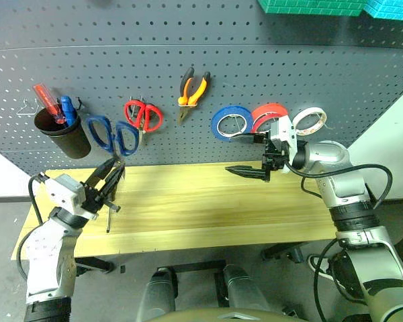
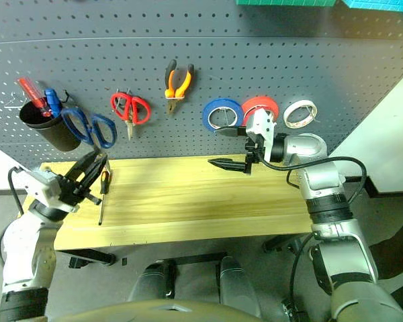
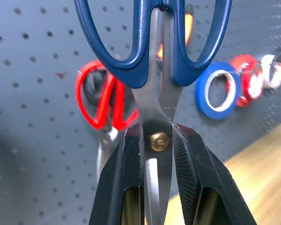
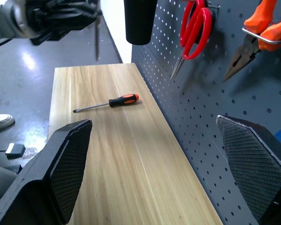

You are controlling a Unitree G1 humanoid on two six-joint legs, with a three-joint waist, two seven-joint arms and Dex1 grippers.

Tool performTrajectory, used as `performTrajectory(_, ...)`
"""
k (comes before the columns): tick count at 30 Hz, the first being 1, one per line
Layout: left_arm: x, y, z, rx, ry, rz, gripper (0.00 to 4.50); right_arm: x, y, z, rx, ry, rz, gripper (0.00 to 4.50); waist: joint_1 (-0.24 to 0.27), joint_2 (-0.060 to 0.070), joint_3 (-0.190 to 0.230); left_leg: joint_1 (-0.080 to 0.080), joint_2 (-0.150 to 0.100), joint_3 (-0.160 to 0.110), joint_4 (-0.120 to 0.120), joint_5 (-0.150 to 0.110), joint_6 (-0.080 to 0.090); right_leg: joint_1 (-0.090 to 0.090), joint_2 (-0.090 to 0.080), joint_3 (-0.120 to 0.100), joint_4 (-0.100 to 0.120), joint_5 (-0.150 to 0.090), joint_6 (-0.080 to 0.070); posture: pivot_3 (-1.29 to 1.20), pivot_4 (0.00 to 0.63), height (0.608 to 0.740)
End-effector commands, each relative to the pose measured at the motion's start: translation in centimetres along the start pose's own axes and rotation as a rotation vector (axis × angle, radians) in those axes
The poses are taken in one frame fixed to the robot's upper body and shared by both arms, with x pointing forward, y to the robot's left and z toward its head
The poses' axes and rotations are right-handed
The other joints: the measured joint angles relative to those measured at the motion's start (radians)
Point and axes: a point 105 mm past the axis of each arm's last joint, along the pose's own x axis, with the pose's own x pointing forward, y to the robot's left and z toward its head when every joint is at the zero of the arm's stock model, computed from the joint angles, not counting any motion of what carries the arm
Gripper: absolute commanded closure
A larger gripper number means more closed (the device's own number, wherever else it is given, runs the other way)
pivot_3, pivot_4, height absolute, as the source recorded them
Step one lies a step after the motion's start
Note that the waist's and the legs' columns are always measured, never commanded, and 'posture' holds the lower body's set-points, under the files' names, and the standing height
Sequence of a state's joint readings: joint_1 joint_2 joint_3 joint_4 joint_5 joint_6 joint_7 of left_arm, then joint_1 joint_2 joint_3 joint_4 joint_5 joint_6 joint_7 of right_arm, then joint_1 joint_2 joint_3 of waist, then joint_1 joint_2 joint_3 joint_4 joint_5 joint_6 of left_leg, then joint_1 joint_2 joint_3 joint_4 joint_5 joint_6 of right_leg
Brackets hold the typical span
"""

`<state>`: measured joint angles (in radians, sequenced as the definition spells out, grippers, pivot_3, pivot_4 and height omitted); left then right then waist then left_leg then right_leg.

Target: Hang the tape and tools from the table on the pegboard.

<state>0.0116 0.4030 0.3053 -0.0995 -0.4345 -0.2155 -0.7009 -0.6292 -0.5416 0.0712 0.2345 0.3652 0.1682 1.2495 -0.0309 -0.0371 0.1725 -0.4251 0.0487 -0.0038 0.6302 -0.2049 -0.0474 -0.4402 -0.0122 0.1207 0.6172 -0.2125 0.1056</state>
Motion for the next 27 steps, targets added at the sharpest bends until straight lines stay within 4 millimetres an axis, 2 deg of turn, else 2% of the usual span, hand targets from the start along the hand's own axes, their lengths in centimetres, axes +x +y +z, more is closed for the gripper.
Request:
performTrajectory(1,1.7,0.4,0.9,0.021,-0.005,0.027,3.86,-0.3,0.0,1.0,-0.043,-0.010,-0.011,0.00,0.005,0.000,0.000,0.000,0.000,0.000,0.000,0.000,0.000,0.000,0.000,0.000,0.000,0.000,0.000,0.09,0.089,0.740)
performTrajectory(6,3.5,0.1,0.0,-0.012,0.052,0.024,3.86,-0.3,-0.1,0.9,-0.044,-0.007,-0.020,0.00,0.015,0.001,0.000,0.000,0.000,0.000,0.000,0.000,0.000,0.000,0.000,0.000,0.001,0.000,0.000,0.09,0.089,0.740)
performTrajectory(11,4.1,-0.6,-1.4,-0.027,0.127,-0.003,3.86,-0.3,-0.1,0.8,-0.046,-0.001,-0.028,0.00,0.016,0.001,-0.001,0.001,0.000,0.000,0.001,0.000,0.000,0.000,0.000,0.000,0.002,0.000,0.000,0.08,0.090,0.740)
performTrajectory(27,7.5,-0.5,-4.1,-0.108,0.265,0.050,3.86,-0.5,0.2,0.2,-0.049,0.025,-0.041,0.00,0.016,0.000,-0.001,0.001,0.000,0.000,0.001,0.000,0.000,0.001,0.001,0.000,0.003,0.001,0.002,0.06,0.089,0.740)
